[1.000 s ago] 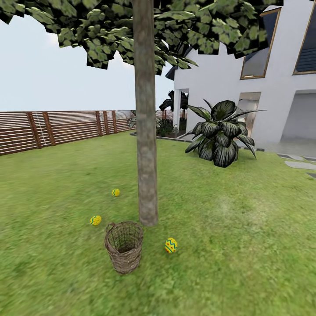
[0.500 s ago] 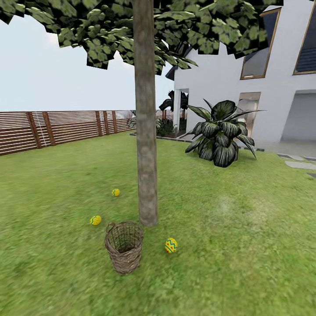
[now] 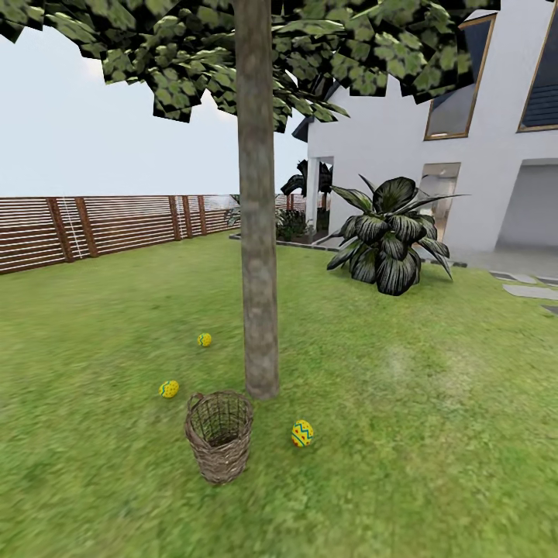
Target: Take the three Easter eggs out of the wicker basket on the lawn in the garden, then place them on the lawn next to a single tree (choose any tree) so that all three eggs are next to the same tree and none are left in the basket.
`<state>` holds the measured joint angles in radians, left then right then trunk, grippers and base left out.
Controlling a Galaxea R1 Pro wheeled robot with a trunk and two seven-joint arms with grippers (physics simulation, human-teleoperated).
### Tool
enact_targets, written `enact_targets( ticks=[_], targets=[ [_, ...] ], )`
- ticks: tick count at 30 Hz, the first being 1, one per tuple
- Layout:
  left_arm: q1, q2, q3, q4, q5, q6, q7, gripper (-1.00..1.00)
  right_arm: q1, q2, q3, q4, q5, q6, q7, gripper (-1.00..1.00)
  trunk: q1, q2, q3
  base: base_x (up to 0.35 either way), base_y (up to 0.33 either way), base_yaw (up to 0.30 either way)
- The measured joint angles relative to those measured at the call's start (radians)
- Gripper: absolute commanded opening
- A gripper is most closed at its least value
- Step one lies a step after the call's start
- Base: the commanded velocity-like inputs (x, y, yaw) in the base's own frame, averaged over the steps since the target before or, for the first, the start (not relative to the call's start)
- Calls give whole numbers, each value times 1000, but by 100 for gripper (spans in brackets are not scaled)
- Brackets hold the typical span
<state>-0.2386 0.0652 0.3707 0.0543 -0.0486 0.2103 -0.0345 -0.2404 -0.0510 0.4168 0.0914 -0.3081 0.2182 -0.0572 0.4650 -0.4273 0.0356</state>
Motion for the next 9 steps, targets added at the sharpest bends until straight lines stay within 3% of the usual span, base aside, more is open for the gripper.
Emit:
enact_targets(
  ticks=[9],
  targets=[
    [0,0,0,0,0,0,0,100,0,0,0,0,0,0,0,100,0,0,0,0,0,0]
  ],
)
